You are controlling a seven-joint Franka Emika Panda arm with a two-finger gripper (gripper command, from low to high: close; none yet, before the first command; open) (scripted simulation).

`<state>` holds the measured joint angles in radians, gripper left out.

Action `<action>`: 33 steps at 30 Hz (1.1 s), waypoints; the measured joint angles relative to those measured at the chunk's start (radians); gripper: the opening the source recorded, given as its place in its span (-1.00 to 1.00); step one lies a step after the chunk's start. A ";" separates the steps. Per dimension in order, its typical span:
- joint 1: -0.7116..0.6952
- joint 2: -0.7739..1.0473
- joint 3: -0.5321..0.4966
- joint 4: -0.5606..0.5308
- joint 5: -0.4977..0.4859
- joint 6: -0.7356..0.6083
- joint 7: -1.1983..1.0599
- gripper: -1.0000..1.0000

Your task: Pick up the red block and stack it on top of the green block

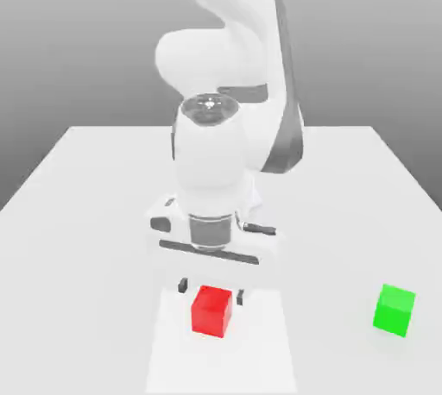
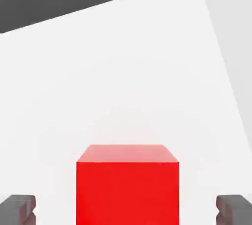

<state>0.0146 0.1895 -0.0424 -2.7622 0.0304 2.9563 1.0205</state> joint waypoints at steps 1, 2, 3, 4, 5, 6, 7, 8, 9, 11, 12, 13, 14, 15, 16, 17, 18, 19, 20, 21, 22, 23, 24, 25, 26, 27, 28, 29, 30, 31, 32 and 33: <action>-0.006 0.027 0.007 0.003 0.007 0.022 -0.004 0.00; -0.011 0.048 0.013 0.005 0.010 0.039 -0.005 -1.00; -0.011 0.048 0.013 0.005 0.010 0.039 -0.005 -1.00; -0.011 0.048 0.013 0.005 0.009 0.040 -0.005 -1.00; -0.011 0.048 0.013 0.005 0.009 0.040 -0.004 -1.00; -0.011 0.048 0.013 0.005 0.008 0.040 -0.004 -1.00; -0.011 0.048 0.013 0.005 0.007 0.040 -0.003 -1.00; -0.014 0.058 0.017 0.006 0.009 0.049 -0.004 -1.00; -0.014 0.050 0.016 0.005 0.007 0.042 -0.003 -1.00; -0.009 0.010 0.008 0.001 -0.004 0.009 0.003 -1.00; -0.006 -0.014 0.004 -0.001 -0.010 -0.011 0.007 -1.00; -0.005 -0.039 0.002 -0.005 -0.016 -0.033 0.011 -1.00; -0.005 -0.065 0.001 -0.008 -0.021 -0.054 0.015 -1.00; -0.005 -0.090 0.000 -0.012 -0.025 -0.076 0.018 -1.00; -0.006 -0.115 -0.001 -0.016 -0.027 -0.097 0.020 -1.00; -0.007 -0.139 0.000 -0.020 -0.029 -0.118 0.021 -1.00; -0.008 -0.162 0.001 -0.025 -0.030 -0.139 0.023 -1.00; -0.010 -0.176 0.010 -0.023 -0.032 -0.156 0.012 -1.00; -0.014 -0.182 0.029 -0.015 -0.036 -0.169 -0.009 -1.00; -0.020 -0.183 0.055 -0.004 -0.040 -0.181 -0.037 -1.00; -0.025 -0.182 0.085 0.008 -0.044 -0.193 -0.067 -1.00; -0.024 -0.180 0.115 0.020 -0.048 -0.203 -0.097 -1.00; -0.012 -0.178 0.146 0.031 -0.051 -0.212 -0.126 -1.00; 0.011 -0.175 0.175 0.044 -0.054 -0.222 -0.158 -1.00; 0.046 -0.172 0.202 0.058 -0.058 -0.233 -0.192 -1.00; 0.089 -0.167 0.226 0.074 -0.061 -0.245 -0.230 -1.00; 0.127 -0.163 0.242 0.088 -0.063 -0.256 -0.267 -1.00; 0.153 -0.160 0.255 0.102 -0.064 -0.266 -0.303 -1.00; 0.173 -0.156 0.268 0.116 -0.066 -0.277 -0.339 -1.00; 0.195 -0.152 0.283 0.130 -0.066 -0.287 -0.374 -1.00; 0.220 -0.148 0.299 0.144 -0.067 -0.298 -0.410 -1.00; 0.245 -0.144 0.314 0.158 -0.067 -0.308 -0.447 -1.00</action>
<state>0.2598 0.0453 0.2715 -2.6044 -0.0368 2.6479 0.5740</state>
